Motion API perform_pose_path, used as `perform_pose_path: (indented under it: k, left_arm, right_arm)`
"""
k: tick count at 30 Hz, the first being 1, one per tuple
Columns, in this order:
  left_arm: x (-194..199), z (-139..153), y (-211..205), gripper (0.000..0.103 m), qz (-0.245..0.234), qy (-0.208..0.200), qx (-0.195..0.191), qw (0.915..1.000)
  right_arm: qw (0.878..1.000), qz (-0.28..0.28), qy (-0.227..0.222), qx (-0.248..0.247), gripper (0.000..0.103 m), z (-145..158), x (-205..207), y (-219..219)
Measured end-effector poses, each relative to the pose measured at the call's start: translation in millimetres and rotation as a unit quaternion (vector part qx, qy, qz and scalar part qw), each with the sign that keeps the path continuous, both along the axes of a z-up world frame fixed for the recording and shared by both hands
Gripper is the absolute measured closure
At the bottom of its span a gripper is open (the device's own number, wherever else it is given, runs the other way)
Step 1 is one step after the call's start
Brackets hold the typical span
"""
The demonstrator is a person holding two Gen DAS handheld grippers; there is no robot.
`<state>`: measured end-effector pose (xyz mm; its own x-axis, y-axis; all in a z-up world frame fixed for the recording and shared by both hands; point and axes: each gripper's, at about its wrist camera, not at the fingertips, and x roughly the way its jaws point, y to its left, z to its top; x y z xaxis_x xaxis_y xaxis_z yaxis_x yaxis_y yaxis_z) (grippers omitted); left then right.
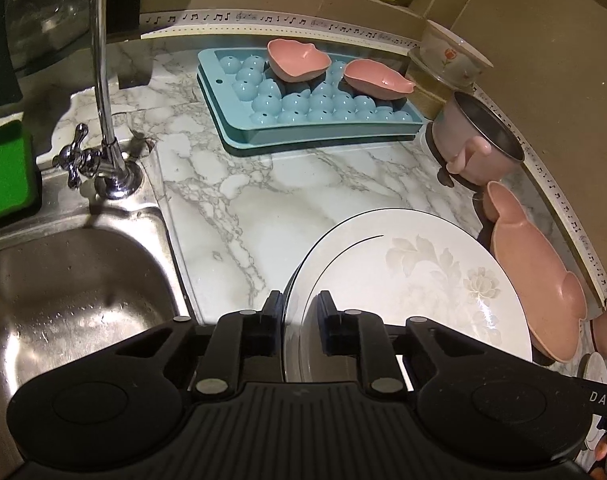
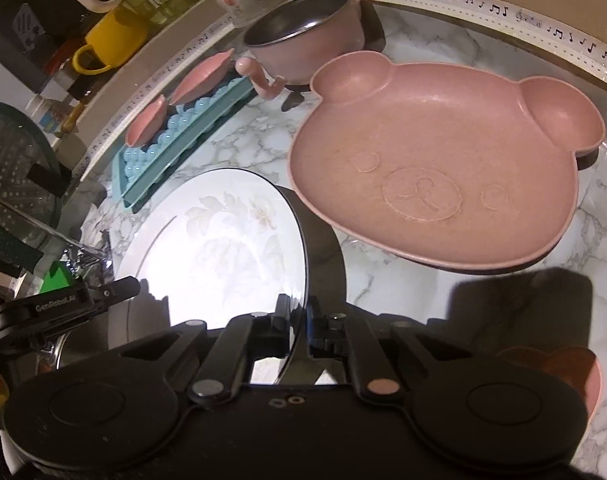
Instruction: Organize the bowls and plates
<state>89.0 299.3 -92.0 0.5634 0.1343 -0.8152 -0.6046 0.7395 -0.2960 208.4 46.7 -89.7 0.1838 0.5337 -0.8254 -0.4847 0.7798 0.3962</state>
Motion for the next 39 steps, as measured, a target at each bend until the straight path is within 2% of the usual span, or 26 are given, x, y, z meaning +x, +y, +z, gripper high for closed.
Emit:
perform_pose_path:
  k: [8,15,20,32,39]
  left_arm:
    - [-26.8,5.6,-31.6,0.085,-0.017,-0.003,-0.018,0.9997]
    - [-57.0,21.1,-69.9,0.085,-0.035,-0.011,-0.008,0.9993]
    - [-72.1,20.2,-91.9,0.085,-0.044,-0.008,0.0,0.999]
    - [-86.8,10.4,-117.0,0.085,-0.06,-0.01,-0.002,0.9981]
    - [-88.1,7.4,-119.7,0.085,-0.063,-0.008,-0.001,0.998]
  right_arm:
    - [1.0,0.009,0.001,-0.001,0.097,9.8,-16.7,-26.2]
    - [1.0,0.011,0.006,0.003,0.097,19.6,-39.5,-64.2]
    - [1.0,0.01,0.007,0.007,0.097,21.5,-52.0,-89.4]
    - [1.0,-0.001,0.007,0.006,0.097,11.9,-66.5,-122.1]
    - [1.0,-0.006,0.005,0.001,0.097,7.0,-69.4,-125.1]
